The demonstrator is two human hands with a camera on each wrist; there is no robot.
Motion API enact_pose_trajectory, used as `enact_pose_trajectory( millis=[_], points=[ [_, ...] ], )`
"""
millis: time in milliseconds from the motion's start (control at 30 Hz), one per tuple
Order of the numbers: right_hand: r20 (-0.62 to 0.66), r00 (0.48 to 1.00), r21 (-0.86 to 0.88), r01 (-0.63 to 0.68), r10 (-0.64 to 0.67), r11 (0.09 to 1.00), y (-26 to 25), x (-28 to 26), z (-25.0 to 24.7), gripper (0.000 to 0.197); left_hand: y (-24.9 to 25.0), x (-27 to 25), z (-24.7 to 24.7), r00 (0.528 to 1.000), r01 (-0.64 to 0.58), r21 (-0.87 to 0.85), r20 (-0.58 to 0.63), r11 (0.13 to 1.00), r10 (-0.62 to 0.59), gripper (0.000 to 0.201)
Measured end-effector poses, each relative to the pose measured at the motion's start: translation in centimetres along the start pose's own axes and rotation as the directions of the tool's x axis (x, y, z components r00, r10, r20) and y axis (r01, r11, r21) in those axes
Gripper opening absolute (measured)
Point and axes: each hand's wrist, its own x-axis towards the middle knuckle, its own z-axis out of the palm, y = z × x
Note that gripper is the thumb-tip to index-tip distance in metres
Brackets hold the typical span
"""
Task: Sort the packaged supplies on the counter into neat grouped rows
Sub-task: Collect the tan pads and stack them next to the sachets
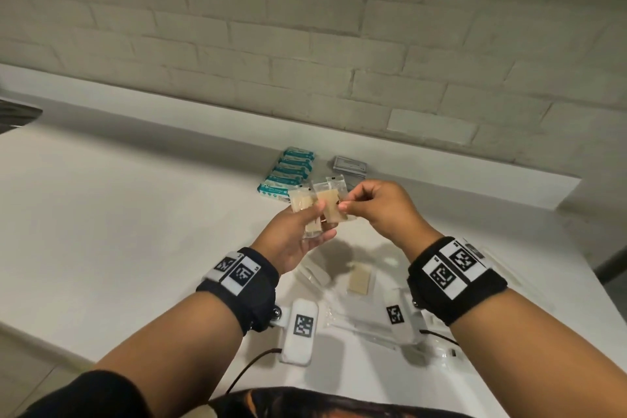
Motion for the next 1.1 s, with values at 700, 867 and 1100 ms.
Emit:
enact_pose_trajectory(
  millis=[700, 867, 1100],
  points=[
    [0.086, 0.995, -0.182, -0.024, 0.04, 0.983, -0.2, -0.1, -3.3, 0.008, 0.1, 0.2, 0.7, 0.984, -0.171, 0.376, 0.109, 0.911, 0.14, 0.048],
    [-0.084, 0.985, -0.587, -0.17, 0.149, 0.792, 2.2, 0.8, -4.6, 0.022, -0.1, 0.3, -0.2, 0.997, -0.082, 0.192, 0.024, 0.978, 0.079, 0.022],
    [0.203, 0.924, -0.75, -0.066, 0.323, 0.659, 5.4, -0.1, -1.4, 0.026, -0.2, 0.3, -0.9, 1.0, 0.028, 0.001, 0.005, 1.0, -0.028, 0.025]
  ],
)
